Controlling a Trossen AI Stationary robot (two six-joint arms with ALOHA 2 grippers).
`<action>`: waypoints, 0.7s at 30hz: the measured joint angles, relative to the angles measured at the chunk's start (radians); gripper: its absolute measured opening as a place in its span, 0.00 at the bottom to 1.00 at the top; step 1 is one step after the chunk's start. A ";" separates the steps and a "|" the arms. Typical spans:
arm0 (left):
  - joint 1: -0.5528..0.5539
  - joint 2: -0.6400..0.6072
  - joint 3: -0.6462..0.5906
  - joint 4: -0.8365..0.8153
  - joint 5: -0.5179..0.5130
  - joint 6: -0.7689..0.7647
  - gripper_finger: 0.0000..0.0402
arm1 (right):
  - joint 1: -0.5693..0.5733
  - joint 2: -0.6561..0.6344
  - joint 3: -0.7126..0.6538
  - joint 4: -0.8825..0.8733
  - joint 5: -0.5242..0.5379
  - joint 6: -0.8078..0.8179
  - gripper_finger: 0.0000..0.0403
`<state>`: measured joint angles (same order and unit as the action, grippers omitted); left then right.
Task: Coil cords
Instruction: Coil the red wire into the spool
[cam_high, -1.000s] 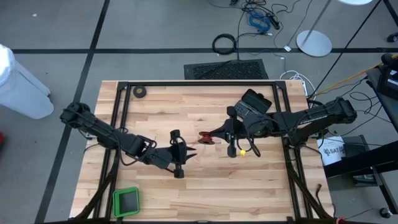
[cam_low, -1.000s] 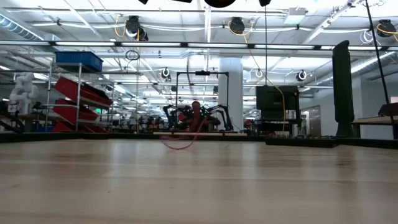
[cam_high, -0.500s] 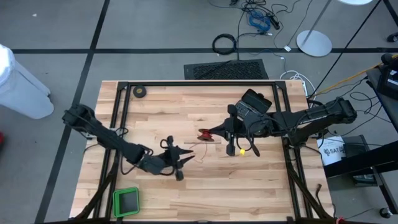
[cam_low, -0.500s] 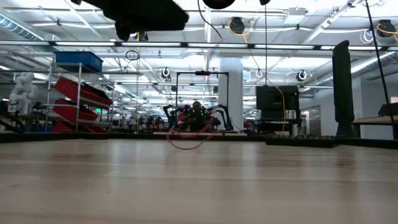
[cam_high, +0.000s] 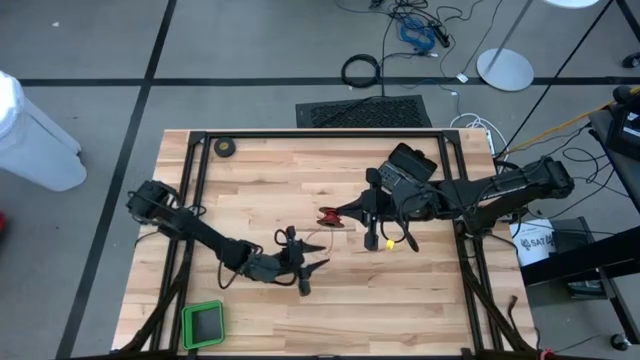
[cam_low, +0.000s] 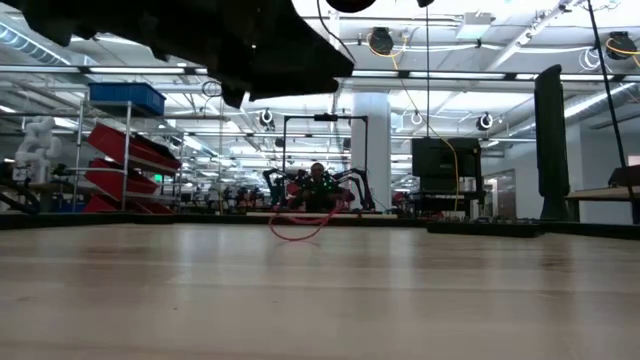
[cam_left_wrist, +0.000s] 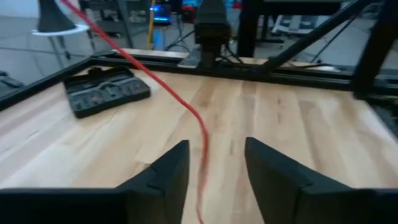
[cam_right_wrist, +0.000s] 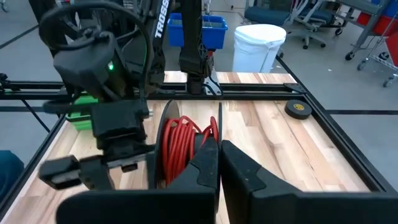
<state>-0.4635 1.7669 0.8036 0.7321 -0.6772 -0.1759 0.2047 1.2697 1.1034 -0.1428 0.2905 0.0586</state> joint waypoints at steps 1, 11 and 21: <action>0.000 0.006 0.002 0.000 -0.017 -0.001 0.42 | 0.000 0.000 0.000 0.002 0.000 0.000 0.00; 0.005 0.021 0.008 0.001 -0.073 -0.002 0.48 | 0.000 0.000 0.000 0.006 -0.003 0.000 0.00; -0.007 0.020 0.008 0.001 -0.089 -0.002 0.48 | 0.000 0.000 0.000 0.005 -0.004 0.000 0.00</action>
<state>-0.4703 1.7874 0.8116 0.7333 -0.7659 -0.1782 0.2050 1.2697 1.1034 -0.1379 0.2863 0.0589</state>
